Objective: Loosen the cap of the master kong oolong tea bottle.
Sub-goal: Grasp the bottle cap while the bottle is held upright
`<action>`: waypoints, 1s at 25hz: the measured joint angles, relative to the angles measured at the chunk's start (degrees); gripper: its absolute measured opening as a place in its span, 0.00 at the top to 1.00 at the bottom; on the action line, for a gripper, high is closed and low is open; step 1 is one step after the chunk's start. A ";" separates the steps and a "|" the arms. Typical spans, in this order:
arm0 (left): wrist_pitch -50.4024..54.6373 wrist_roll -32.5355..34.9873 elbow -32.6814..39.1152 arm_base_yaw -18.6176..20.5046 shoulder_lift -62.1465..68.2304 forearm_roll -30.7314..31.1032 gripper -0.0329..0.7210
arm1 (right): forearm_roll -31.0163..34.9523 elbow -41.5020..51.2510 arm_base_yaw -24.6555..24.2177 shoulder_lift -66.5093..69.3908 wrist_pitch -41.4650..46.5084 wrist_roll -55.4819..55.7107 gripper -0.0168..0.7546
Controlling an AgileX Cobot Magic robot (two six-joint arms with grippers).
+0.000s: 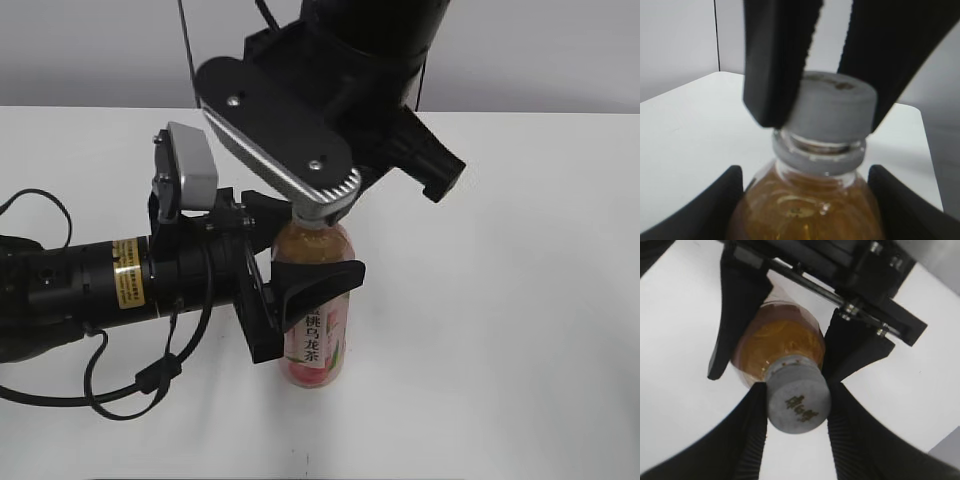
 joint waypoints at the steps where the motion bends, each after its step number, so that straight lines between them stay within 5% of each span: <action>1: 0.00 0.00 0.00 0.00 0.00 0.00 0.35 | 0.06 0.00 0.00 0.00 -0.08 -3.10 0.62; 25: -0.05 -0.10 0.00 0.00 0.00 0.00 0.35 | 1.90 0.00 -0.30 -0.04 -0.97 -37.74 0.61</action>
